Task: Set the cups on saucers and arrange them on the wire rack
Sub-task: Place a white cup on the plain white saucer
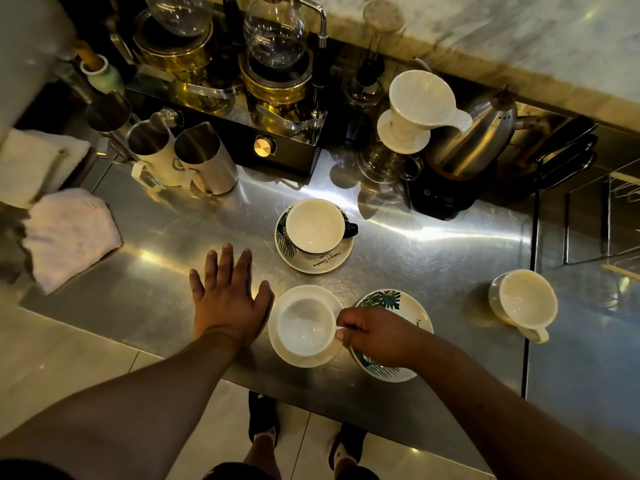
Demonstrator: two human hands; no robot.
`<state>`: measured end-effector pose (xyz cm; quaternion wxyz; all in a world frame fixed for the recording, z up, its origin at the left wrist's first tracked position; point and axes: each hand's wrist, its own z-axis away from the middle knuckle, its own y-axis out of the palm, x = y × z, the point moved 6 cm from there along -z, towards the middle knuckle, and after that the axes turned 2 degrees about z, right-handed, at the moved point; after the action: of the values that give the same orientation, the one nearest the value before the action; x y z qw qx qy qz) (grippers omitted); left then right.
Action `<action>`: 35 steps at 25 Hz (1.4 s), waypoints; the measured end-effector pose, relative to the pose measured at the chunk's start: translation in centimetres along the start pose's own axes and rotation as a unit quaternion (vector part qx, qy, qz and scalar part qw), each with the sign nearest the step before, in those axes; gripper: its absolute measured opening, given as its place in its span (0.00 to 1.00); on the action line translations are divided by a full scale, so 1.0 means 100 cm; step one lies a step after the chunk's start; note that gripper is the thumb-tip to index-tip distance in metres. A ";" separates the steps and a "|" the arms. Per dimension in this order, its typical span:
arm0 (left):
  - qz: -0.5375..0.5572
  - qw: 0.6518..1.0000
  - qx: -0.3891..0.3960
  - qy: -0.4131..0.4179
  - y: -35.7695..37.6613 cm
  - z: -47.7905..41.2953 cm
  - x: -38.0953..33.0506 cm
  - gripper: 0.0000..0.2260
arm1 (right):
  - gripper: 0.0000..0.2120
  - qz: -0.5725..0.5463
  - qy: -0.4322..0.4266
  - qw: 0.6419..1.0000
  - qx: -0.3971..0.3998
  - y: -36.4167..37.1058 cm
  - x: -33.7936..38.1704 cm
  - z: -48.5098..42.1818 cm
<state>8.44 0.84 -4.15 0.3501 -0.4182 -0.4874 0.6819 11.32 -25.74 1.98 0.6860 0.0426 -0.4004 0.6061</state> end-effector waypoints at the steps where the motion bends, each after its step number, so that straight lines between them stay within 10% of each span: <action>1: -0.002 1.000 0.000 0.000 0.000 0.000 0.000 0.33 | 0.10 0.001 -0.001 1.000 -0.002 0.000 -0.001 0.000; 27: 0.013 1.000 0.008 -0.005 -0.001 0.000 0.001 0.34 | 0.05 -0.081 0.023 0.991 -0.107 0.004 -0.019 0.009; 35: 0.000 1.000 0.001 -0.003 0.001 -0.001 0.001 0.33 | 0.10 -0.295 0.190 0.857 -0.377 -0.008 -0.112 0.071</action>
<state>8.48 0.96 -4.32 0.3487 -0.4158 -0.4882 0.6835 9.12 -38.80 0.40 0.8590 -0.2184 -0.4290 0.1746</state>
